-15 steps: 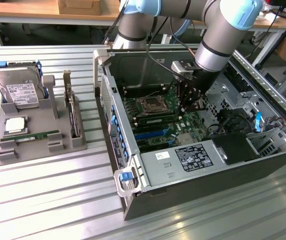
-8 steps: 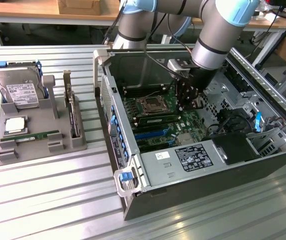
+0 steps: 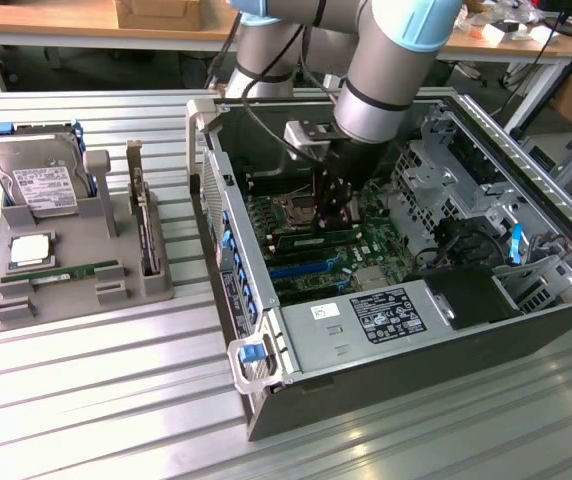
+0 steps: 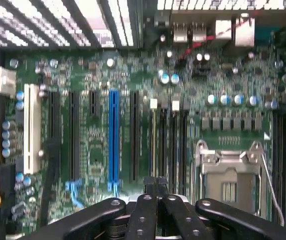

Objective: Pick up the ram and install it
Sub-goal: 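Press down the ram until it locks into place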

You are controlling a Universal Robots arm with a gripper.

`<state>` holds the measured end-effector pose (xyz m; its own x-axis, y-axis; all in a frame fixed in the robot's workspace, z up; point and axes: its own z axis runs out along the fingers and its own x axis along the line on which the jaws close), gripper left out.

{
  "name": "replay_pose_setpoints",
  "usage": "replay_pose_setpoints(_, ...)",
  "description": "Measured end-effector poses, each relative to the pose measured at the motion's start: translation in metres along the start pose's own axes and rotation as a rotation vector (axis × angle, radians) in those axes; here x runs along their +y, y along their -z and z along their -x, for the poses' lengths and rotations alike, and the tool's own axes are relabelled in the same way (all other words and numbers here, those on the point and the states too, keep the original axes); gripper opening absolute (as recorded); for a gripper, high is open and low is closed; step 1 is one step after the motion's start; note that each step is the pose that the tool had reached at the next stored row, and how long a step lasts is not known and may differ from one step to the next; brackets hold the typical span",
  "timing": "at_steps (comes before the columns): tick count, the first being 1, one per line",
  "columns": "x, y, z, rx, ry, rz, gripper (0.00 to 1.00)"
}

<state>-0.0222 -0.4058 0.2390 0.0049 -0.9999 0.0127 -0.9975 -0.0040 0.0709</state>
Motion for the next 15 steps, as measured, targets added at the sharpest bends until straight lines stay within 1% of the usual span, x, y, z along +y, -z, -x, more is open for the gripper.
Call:
replay_pose_setpoints(2,0.0213,-0.0029,0.0,0.0008,0.0,-0.0006,0.1)
replay_pose_setpoints(3,0.0255,-0.0039,0.0,0.0012,0.0,-0.0005,0.1)
replay_pose_setpoints(4,0.0314,-0.0072,0.0,0.0012,0.0,-0.0005,0.1)
replay_pose_setpoints(7,0.0315,-0.0102,0.0,0.0012,0.0,-0.0006,0.1)
replay_pose_setpoints(8,0.0315,-0.0083,0.0,-0.0005,0.0,-0.0013,0.1)
replay_pose_setpoints(9,0.0318,-0.0013,0.0,0.0006,0.0,-0.0009,0.1)
replay_pose_setpoints(10,0.0312,0.0001,0.0,0.0007,0.0,-0.001,0.1)
replay_pose_setpoints(11,0.0295,0.0005,0.0,0.0007,0.0,-0.001,0.1)
replay_pose_setpoints(12,0.0234,0.001,0.0,0.0007,0.0,-0.0005,0.1)
replay_pose_setpoints(13,0.0147,0.0016,0.0,0.0007,0.0,0.0004,0.1)
replay_pose_setpoints(14,-0.0005,0.0025,0.0,0.0007,0.0,0.0028,0.1)
replay_pose_setpoints(15,-0.0128,0.003,0.0,0.0008,0.0,0.0052,0.1)
